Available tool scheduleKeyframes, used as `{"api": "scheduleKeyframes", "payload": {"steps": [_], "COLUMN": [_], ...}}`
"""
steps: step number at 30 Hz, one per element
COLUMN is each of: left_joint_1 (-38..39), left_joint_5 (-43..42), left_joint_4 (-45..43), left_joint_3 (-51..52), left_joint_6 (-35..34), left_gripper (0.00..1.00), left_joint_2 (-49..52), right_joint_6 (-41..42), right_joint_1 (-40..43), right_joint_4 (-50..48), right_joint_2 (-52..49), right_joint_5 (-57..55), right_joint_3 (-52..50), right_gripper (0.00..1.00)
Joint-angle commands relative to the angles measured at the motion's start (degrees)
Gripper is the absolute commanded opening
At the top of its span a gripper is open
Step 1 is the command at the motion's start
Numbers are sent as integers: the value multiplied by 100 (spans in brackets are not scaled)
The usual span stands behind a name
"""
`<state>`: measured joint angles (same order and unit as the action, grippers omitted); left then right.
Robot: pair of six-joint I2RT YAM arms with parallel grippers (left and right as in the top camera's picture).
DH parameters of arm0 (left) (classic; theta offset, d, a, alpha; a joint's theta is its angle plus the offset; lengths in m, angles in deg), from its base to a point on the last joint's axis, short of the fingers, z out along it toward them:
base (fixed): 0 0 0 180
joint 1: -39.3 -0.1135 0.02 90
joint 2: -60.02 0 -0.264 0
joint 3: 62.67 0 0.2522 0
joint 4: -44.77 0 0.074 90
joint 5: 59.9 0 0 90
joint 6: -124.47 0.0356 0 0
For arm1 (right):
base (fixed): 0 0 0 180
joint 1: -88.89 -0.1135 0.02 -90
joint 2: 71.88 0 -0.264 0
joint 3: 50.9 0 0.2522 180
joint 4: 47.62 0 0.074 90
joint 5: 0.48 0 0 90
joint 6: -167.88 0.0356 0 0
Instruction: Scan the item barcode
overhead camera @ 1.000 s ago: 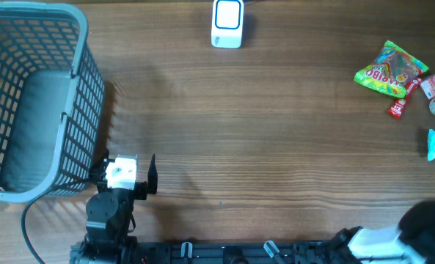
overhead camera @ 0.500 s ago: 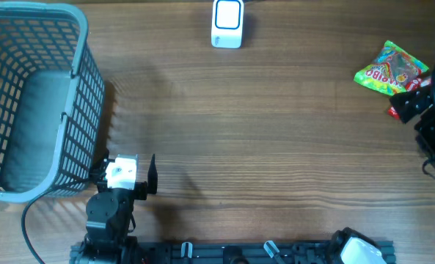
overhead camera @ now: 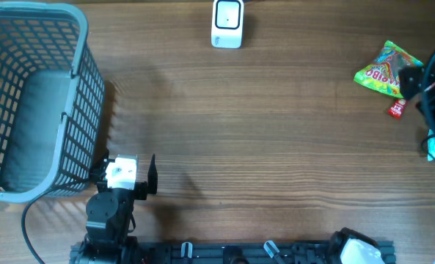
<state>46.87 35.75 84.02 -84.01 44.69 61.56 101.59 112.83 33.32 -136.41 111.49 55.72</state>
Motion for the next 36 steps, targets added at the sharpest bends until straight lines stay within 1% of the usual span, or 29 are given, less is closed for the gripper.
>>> {"api": "scheduleKeyframes", "payload": {"steps": [1,2,4,7,10,13,14,17,20,22,26,28,30,32,33,36], "left_joint_1": [42,42,42,42,42,42,42,42,42,42,42,42,42,42,42,42], "left_joint_5": [-72,-72,-70,-70,-72,-70,-72,-72,-72,-70,-72,-72,-70,-70,-70,-70], "left_joint_4": [-22,-22,-22,-22,-22,-22,-22,-22,-22,-22,-22,-22,-22,-22,-22,-22], "left_joint_3": [17,17,17,17,17,17,17,17,17,17,17,17,17,17,17,17], "left_joint_6": [-55,-55,-55,-55,-55,-55,-55,-55,-55,-52,-55,-52,-55,-52,-55,-55], "left_gripper": [100,100,100,100,100,100,100,100,100,100,100,100,100,100,100,100], "left_joint_2": [-31,-28,-31,-31,-31,-31,-31,-31,-28,-31,-31,-31,-31,-31,-31,-31], "right_joint_6": [-120,-120,-125,-122,-120,-24,70,76,94,188,382,411,728,1207,1259,977], "right_joint_1": [-772,-1075,-1338,-1423,-1423,-1425,-1425,-1467,-1609,-1683,-1965,-2090,-2094,-2103,-2105,-2109], "right_joint_4": [-1311,-2002,-2809,-3864,-5521,-6734,-7281,-8102,-8474,-8660,-8913,-8918,-8926,-8546,-8321,-7801], "right_joint_2": [1226,1751,2448,3410,4354,4833,5060,5591,6212,6435,6435,6435,6435,6437,6437,6437], "right_joint_5": [-157,-326,-472,-509,-527,-527,-584,-879,-1427,-1755,-2319,-2391,-2509,-2802,-2907,-2861], "right_joint_3": [-776,-1303,-2041,-3158,-4656,-5698,-6205,-7075,-7766,-8091,-8601,-8894,-9184,-9259,-9259,-9259], "right_gripper": [100,100,100,100,100,100,100,100,100,100,100,100,100,100,100,100]}}
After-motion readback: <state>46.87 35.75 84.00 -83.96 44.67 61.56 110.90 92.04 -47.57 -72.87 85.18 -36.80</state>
